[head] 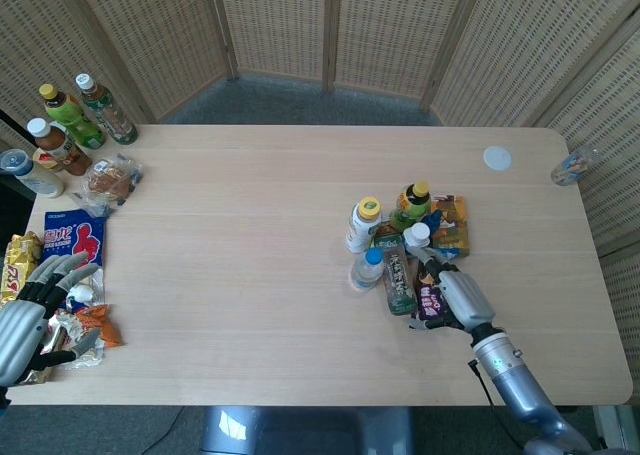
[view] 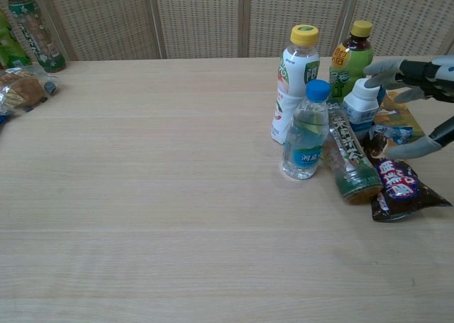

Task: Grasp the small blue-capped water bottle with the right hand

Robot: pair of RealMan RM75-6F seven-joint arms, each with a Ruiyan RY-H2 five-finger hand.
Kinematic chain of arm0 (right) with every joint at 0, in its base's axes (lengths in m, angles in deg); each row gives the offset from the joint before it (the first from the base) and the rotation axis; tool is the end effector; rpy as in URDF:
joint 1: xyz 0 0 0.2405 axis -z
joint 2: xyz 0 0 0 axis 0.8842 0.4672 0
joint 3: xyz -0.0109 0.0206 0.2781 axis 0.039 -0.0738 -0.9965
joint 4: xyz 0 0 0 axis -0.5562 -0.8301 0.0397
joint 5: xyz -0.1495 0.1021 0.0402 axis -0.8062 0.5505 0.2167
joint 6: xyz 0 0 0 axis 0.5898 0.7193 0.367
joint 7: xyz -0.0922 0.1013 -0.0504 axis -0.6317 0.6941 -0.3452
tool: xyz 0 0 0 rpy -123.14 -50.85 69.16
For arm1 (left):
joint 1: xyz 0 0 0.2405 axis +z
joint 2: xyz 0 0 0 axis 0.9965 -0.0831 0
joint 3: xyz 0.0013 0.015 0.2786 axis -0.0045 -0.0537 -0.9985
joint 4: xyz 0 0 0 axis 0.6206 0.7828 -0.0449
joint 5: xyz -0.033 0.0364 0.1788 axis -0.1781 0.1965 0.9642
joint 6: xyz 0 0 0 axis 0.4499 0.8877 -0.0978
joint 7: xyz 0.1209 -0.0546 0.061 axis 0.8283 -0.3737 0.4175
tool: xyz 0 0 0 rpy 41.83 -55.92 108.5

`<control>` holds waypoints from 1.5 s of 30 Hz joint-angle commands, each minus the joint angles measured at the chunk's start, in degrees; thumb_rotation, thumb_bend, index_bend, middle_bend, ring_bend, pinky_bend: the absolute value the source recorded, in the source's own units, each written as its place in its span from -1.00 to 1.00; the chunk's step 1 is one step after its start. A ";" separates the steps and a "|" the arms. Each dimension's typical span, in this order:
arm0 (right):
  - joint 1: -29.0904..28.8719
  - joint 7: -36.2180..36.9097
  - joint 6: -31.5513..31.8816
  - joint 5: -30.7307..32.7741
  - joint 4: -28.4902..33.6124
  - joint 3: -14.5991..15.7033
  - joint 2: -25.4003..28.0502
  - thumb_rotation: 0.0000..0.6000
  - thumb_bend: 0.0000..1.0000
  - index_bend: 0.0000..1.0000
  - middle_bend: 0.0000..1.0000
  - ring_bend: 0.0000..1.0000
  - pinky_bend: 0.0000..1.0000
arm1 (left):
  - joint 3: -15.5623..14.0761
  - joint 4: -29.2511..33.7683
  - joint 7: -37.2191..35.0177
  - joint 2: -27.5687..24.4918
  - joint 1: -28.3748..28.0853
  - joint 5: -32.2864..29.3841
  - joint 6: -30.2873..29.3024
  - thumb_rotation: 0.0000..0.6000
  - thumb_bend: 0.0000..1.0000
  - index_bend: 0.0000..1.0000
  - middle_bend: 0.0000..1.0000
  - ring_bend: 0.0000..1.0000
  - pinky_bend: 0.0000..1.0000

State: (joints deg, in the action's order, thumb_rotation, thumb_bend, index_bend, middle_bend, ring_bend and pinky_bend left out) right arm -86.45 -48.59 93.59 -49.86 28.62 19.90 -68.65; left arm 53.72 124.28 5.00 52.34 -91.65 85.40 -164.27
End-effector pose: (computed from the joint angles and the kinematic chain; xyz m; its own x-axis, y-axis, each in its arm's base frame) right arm -0.2238 -0.2736 0.0813 -0.0422 -0.3923 0.9189 -0.9875 -0.1237 -0.0981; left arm -0.2491 0.1645 0.2245 0.1423 0.1410 0.9797 0.9756 -0.1870 -0.1148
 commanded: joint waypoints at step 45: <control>-11.72 6.29 -11.33 5.95 -16.43 -3.63 -14.63 1.00 -0.90 -1.00 -0.76 -1.00 -0.78 | -0.32 -1.41 -1.01 -0.25 1.63 -1.12 -2.00 1.00 -0.30 -0.73 -0.89 -1.00 -1.00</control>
State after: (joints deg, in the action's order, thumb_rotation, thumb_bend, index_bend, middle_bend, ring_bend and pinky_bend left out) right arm -97.99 -42.46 82.51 -44.01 12.54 16.20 -83.01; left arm 53.40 122.88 4.00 52.09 -90.02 84.28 -166.27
